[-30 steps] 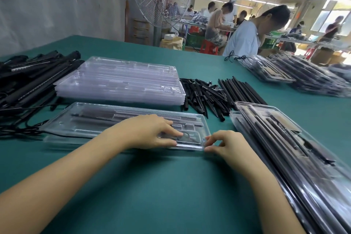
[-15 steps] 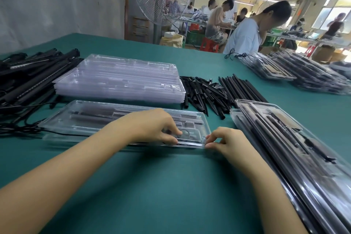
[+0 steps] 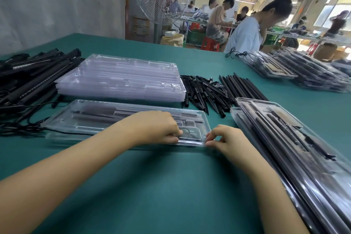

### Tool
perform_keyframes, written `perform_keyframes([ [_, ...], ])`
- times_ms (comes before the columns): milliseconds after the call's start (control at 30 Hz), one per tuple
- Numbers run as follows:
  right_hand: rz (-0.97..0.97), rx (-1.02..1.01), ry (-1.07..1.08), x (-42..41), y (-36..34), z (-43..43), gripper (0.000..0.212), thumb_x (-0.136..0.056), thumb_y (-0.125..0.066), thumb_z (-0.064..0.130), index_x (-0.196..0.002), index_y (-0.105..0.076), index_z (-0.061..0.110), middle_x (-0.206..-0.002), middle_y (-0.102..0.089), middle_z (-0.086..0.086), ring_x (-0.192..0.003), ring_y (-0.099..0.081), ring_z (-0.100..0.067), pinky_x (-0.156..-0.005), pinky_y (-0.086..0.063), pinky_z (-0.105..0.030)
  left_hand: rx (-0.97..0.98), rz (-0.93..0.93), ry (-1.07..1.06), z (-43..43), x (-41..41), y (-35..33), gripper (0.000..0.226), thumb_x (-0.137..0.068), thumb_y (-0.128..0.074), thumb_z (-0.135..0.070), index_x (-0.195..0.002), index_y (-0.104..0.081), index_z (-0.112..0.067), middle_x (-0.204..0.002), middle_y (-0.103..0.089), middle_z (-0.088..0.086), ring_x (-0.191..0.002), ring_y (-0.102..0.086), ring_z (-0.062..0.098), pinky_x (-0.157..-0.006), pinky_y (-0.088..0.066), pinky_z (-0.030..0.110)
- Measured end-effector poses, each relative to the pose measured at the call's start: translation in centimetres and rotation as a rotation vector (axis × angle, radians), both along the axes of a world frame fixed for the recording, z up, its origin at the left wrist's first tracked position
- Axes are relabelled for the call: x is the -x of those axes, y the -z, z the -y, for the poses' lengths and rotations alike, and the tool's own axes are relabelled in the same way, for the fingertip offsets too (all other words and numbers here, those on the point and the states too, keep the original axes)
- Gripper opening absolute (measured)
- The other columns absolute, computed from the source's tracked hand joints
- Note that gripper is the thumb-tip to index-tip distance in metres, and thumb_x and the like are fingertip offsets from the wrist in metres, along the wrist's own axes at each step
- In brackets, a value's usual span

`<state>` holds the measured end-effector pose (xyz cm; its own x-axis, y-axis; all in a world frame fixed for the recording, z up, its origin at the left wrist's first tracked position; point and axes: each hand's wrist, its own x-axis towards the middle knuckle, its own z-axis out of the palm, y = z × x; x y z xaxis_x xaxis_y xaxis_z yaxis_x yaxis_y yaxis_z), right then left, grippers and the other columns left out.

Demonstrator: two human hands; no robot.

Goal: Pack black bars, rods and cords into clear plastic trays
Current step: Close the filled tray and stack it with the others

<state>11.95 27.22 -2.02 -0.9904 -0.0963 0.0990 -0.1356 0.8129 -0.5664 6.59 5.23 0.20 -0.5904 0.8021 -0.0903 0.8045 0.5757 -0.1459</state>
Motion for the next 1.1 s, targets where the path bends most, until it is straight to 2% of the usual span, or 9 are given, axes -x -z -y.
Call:
perform_keyframes([
  [133,-0.002,0.005,0.0,0.0,0.1,-0.1,0.012,-0.081,-0.07,0.014,-0.072,-0.064,0.019,-0.093,-0.064,0.0,-0.067,-0.05,-0.008,-0.072,-0.043,-0.025,0.026,-0.004,0.007,-0.4,-0.2,-0.2,0.033,-0.099,-0.036,-0.034,-0.11,-0.061,-0.016,-0.099,-0.065,0.002,-0.094,-0.057,0.021,-0.077,-0.048,0.035],
  [233,-0.003,0.011,0.005,0.0,0.1,-0.1,0.013,-0.081,-0.07,0.015,-0.071,-0.064,0.02,-0.094,-0.065,0.001,-0.066,-0.049,-0.004,-0.069,-0.042,-0.023,0.128,-0.117,0.001,-0.6,-0.6,-0.1,0.028,-0.101,-0.032,-0.028,-0.109,-0.055,-0.013,-0.102,-0.062,0.003,-0.09,-0.058,0.024,-0.073,-0.048,0.035],
  [333,-0.005,0.008,0.009,0.1,0.3,-0.2,0.013,-0.081,-0.071,0.018,-0.07,-0.064,0.022,-0.095,-0.065,0.003,-0.065,-0.049,-0.001,-0.065,-0.039,-0.016,0.226,-0.278,0.05,-0.8,-1.7,0.4,0.009,-0.095,-0.039,-0.004,-0.103,-0.042,-0.006,-0.092,-0.057,0.01,-0.078,-0.057,0.028,-0.057,-0.041,0.037],
  [433,-0.011,0.013,0.015,0.0,0.5,-0.3,0.015,-0.076,-0.076,0.031,-0.072,-0.066,0.02,-0.09,-0.063,0.006,-0.064,-0.048,0.0,-0.061,-0.036,-0.016,0.221,-0.298,0.141,-0.6,-2.6,0.5,0.023,-0.086,-0.035,0.009,-0.091,-0.025,-0.011,-0.082,-0.05,0.012,-0.073,-0.054,0.029,-0.054,-0.035,0.036],
  [533,-0.047,0.036,0.032,0.0,0.6,0.2,0.024,-0.072,-0.078,0.038,-0.07,-0.062,0.02,-0.082,-0.056,0.004,-0.065,-0.047,-0.003,-0.061,-0.036,-0.022,0.187,-0.322,0.135,-0.6,-2.8,0.2,0.022,-0.088,-0.032,0.009,-0.098,-0.034,-0.011,-0.081,-0.043,0.01,-0.074,-0.053,0.028,-0.055,-0.035,0.036],
  [633,-0.069,0.037,0.037,0.1,0.8,0.7,0.026,-0.074,-0.077,0.035,-0.069,-0.058,0.019,-0.079,-0.049,0.002,-0.066,-0.046,-0.007,-0.063,-0.035,-0.027,0.19,-0.345,0.081,-1.0,-2.9,0.1,0.024,-0.091,-0.029,0.007,-0.106,-0.038,-0.01,-0.088,-0.048,0.009,-0.076,-0.047,0.023,-0.057,-0.036,0.032],
  [867,-0.074,-0.054,0.0,-0.2,0.7,1.0,0.021,-0.078,-0.073,0.036,-0.072,-0.06,0.02,-0.083,-0.051,-0.001,-0.071,-0.052,-0.017,-0.077,-0.046,-0.036,0.143,-0.313,0.052,-0.7,-3.3,-0.4,0.018,-0.094,-0.035,0.001,-0.1,-0.038,-0.016,-0.099,-0.051,0.006,-0.08,-0.034,0.018,-0.057,-0.027,0.029],
  [1000,-0.105,-0.072,0.007,-0.3,0.7,1.1,0.02,-0.079,-0.072,0.035,-0.071,-0.06,0.021,-0.082,-0.053,0.0,-0.082,-0.053,-0.02,-0.084,-0.044,-0.039,0.034,-0.171,0.005,-0.6,-2.4,-0.4,0.018,-0.101,-0.036,-0.026,-0.11,-0.048,-0.015,-0.105,-0.054,0.003,-0.094,-0.049,0.02,-0.066,-0.032,0.028],
  [1100,-0.113,-0.087,0.01,-0.2,0.8,1.2,0.019,-0.079,-0.072,0.034,-0.072,-0.061,0.021,-0.08,-0.053,0.001,-0.086,-0.052,-0.02,-0.084,-0.043,-0.037,0.025,-0.17,0.004,-0.8,-1.9,-0.2,0.016,-0.1,-0.04,-0.028,-0.102,-0.049,-0.015,-0.101,-0.054,0.004,-0.091,-0.052,0.022,-0.064,-0.038,0.032],
])
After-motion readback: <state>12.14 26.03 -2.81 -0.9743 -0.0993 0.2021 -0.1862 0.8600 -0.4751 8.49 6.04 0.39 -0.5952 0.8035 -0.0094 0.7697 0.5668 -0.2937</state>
